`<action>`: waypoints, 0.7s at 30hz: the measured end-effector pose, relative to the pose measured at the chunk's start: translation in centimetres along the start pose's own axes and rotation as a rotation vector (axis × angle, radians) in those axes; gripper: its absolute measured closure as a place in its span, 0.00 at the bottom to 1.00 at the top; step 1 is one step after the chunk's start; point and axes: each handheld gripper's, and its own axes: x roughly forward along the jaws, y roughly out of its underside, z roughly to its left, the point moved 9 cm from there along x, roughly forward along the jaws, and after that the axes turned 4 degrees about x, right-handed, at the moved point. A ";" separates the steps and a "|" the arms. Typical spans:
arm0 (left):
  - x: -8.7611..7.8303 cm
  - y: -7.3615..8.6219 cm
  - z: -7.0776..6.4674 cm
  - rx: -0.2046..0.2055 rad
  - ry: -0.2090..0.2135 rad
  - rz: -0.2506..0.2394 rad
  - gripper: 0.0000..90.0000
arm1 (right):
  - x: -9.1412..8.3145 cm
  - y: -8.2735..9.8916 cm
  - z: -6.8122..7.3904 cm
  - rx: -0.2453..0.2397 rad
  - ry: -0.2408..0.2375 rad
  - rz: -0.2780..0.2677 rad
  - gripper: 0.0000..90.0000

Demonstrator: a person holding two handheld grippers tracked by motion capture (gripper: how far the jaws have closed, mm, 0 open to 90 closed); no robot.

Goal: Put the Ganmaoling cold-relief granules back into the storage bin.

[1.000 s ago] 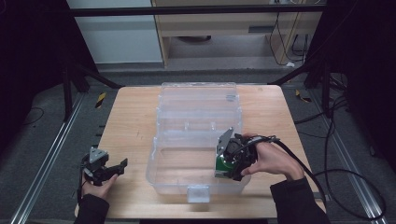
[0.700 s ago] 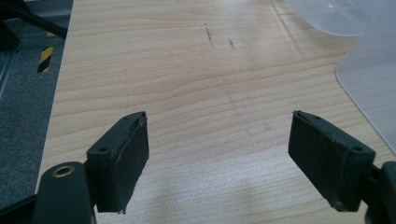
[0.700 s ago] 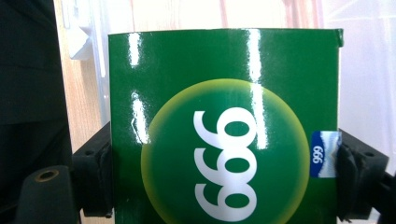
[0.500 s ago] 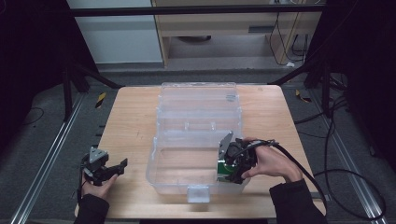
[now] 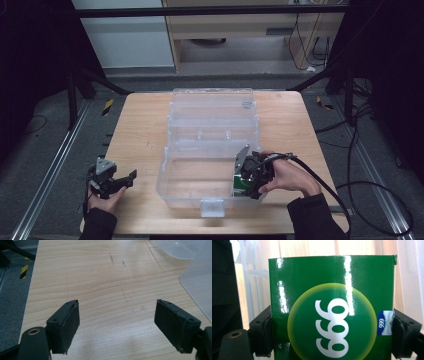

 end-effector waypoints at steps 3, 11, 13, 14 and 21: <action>0.0 0.0 0.0 -0.001 0.000 0.001 0.22 | 0.4 0.1 0.0 -0.006 0.003 0.016 0.16; 0.0 0.0 0.0 0.000 0.001 0.002 0.22 | 0.8 0.2 -0.1 0.002 0.005 0.040 0.15; 0.0 0.0 0.0 0.002 0.001 0.003 0.22 | 0.7 0.2 -0.2 0.005 0.016 0.033 0.14; 0.0 0.0 0.0 0.002 0.001 0.003 0.22 | 0.4 0.2 -0.3 0.012 0.017 0.022 0.14; 0.0 0.0 -0.1 0.002 0.001 0.003 0.22 | -1.8 0.2 -0.4 0.057 0.037 -0.053 0.11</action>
